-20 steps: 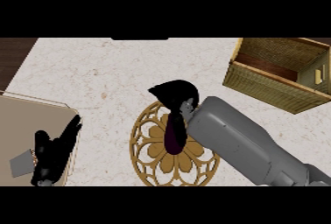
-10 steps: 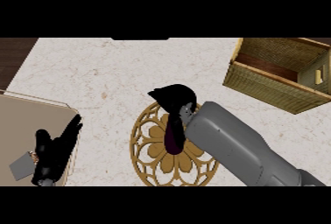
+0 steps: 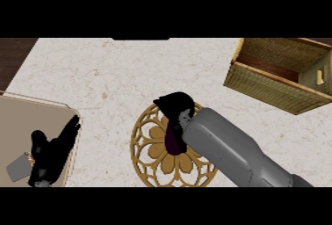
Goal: Pick the eggplant from the placemat and place it in the basket
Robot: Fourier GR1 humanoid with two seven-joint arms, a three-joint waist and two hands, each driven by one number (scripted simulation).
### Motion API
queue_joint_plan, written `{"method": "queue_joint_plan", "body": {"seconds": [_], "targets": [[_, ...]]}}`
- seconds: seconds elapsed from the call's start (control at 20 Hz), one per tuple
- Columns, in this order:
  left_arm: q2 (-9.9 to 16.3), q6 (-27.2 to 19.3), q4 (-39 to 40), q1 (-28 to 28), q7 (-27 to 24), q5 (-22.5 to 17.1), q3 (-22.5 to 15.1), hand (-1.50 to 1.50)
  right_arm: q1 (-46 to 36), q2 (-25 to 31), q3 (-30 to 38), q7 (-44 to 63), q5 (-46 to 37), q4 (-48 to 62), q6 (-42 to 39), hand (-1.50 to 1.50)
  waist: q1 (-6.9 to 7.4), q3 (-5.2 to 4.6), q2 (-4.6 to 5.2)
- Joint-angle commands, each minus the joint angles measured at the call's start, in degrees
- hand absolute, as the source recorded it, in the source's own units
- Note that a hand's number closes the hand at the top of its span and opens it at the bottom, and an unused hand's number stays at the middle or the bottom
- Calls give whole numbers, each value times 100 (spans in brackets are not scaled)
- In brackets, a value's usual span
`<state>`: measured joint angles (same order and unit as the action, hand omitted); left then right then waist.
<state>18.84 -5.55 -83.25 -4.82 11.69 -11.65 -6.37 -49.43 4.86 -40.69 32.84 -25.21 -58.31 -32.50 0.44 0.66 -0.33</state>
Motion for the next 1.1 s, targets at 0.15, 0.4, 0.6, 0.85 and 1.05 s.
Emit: {"method": "queue_joint_plan", "body": {"seconds": [0.15,0.4,0.6,0.85,1.05], "targets": [[-145,52,179,-381,161,80,-106,0,12,-41,248,-147,-229,175,-95,-150,14,-66,37],[-105,45,216,-488,123,205,-43,0,176,-156,214,-336,-498,269,52,-150,19,-66,36],[-187,44,2,-497,250,258,-106,0,526,-149,114,-523,-767,225,216,-150,1,-65,30],[-405,-66,535,-134,251,352,-72,0,508,-475,-256,-929,-1233,554,617,150,1,-68,55],[-131,116,-90,-347,523,200,96,0,340,139,-140,-1678,-1474,550,520,150,23,-64,39]]}}
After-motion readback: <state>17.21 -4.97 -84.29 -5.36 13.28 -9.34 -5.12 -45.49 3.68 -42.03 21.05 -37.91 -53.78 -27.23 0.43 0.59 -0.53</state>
